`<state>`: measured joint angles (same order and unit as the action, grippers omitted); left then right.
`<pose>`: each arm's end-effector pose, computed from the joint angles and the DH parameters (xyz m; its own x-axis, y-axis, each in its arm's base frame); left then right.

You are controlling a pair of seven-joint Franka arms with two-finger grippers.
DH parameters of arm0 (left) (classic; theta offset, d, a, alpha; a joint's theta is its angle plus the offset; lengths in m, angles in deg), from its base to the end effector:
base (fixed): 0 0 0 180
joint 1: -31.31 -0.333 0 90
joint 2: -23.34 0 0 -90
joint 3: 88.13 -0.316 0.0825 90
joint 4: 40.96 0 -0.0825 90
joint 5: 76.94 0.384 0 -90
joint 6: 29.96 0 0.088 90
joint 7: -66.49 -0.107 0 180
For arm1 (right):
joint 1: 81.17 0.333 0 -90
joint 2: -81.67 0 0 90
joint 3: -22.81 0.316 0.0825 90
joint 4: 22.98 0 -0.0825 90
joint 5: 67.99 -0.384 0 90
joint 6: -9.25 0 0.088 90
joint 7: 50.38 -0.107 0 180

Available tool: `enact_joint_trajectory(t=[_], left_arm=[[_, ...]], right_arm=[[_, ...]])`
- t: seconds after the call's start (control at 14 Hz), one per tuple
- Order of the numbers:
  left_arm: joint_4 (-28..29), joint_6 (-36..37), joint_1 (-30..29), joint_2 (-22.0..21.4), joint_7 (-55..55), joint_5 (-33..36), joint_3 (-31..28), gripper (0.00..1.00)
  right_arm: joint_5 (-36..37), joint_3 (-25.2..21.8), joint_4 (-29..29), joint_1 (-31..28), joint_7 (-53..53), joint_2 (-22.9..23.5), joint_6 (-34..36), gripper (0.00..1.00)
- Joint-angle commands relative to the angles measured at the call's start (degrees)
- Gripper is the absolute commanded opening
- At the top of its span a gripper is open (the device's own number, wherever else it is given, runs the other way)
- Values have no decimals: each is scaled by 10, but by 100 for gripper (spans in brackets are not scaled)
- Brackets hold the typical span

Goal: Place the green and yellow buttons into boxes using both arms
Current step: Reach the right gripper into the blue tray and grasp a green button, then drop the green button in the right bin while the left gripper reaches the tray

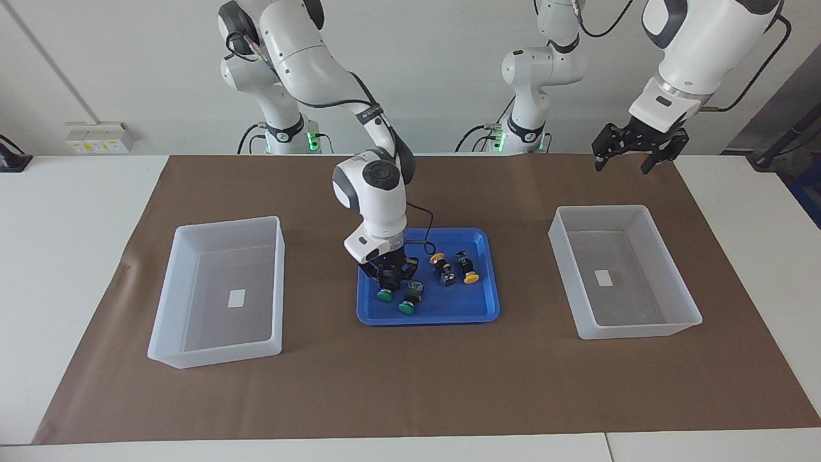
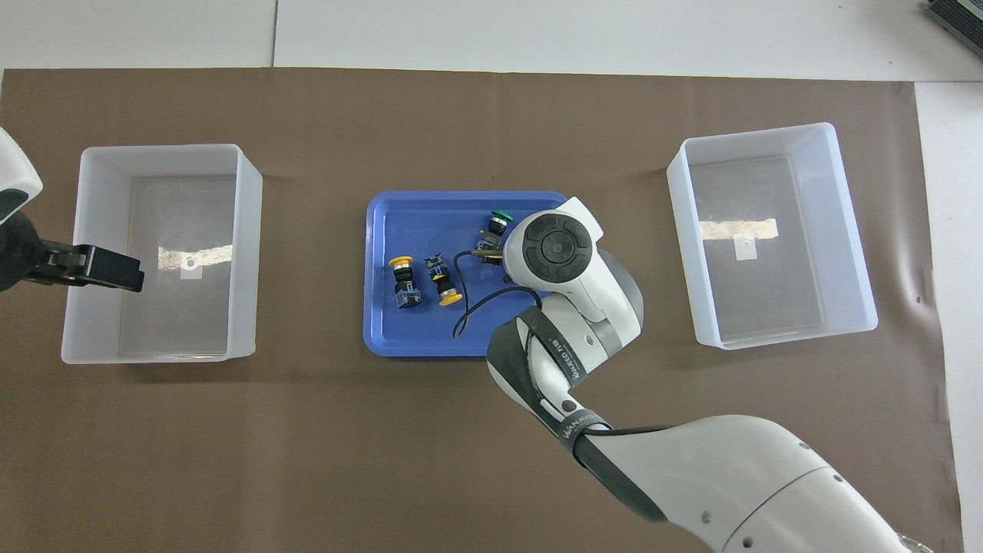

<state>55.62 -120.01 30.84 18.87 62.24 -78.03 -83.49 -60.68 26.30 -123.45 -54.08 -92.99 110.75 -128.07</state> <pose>0.5269 -0.0421 0.6125 0.9887 -0.1459 -0.0352 -0.1454 -0.9892 0.0154 0.5846 0.3396 0.2946 0.9804 -0.1329 0.1452 -0.1284 -0.9909 -0.0401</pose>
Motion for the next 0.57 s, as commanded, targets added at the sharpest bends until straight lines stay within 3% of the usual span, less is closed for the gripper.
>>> enact_joint_trajectory(t=[0.0,0.36,0.5], left_arm=[[12,-9,1,-8,-2,9,0,100],[14,-21,0,-8,14,8,0,100],[39,-65,7,-13,130,-2,5,100]], right_arm=[[9,1,-3,-4,-1,-22,-4,0],[6,-2,-2,-55,8,-102,56,0],[1,-1,-2,-99,60,-127,92,0]])
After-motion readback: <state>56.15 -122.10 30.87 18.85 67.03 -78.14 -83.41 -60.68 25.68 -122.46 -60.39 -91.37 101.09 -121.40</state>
